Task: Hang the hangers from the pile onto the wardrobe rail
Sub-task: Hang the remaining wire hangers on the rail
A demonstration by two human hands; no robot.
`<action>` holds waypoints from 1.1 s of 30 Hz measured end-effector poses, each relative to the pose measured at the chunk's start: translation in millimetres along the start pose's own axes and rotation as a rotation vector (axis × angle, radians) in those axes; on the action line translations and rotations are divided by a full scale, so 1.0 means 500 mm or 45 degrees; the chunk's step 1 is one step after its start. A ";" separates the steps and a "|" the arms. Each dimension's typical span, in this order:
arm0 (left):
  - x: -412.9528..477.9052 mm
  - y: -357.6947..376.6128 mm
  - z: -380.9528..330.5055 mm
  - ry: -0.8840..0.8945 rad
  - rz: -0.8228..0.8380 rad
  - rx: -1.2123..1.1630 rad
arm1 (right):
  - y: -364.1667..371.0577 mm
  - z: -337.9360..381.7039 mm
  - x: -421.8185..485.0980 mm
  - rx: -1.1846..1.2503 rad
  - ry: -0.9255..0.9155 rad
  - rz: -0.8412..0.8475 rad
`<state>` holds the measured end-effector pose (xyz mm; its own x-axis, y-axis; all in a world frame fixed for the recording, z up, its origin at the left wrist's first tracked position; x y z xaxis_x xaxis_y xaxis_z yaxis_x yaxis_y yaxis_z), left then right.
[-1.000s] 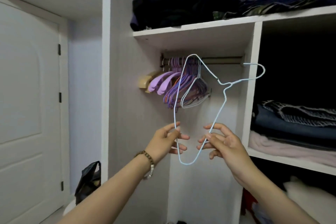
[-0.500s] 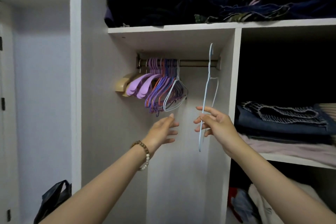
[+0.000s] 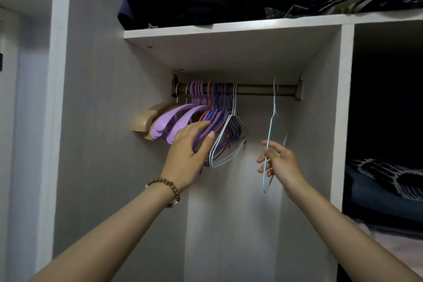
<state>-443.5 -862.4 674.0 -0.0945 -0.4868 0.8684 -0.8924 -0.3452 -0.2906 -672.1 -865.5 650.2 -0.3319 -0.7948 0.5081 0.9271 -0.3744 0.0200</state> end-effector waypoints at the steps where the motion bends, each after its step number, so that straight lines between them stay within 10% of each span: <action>1: 0.014 0.002 0.011 0.010 -0.001 0.045 | 0.005 -0.001 0.020 0.001 -0.010 -0.015; 19: 0.126 -0.012 0.099 0.233 0.083 0.512 | 0.139 0.026 0.136 -0.173 0.141 0.184; 25: 0.140 -0.034 0.125 0.194 0.114 0.505 | 0.132 0.125 0.176 -0.902 -0.522 -0.110; 28: 0.149 -0.047 0.147 0.157 0.145 0.545 | 0.197 0.175 0.242 -1.172 -0.831 0.067; 33: 0.157 -0.037 0.147 0.161 0.173 0.557 | 0.258 0.144 0.381 -1.609 -0.672 0.360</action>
<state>-402.0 -953.6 718.1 -0.2747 -0.4591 0.8448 -0.6013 -0.6036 -0.5235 -603.2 -1031.0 811.6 0.2037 -0.7491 0.6303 0.0742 -0.6302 -0.7729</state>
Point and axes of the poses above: each hand's wrist, its own x-axis towards the middle knuckle, its own y-axis out of the palm, z = x × y, the point moved 6 cm from there along x, towards the middle knuckle, and after that the axes turned 4 degrees about x, right-handed, at the moved point
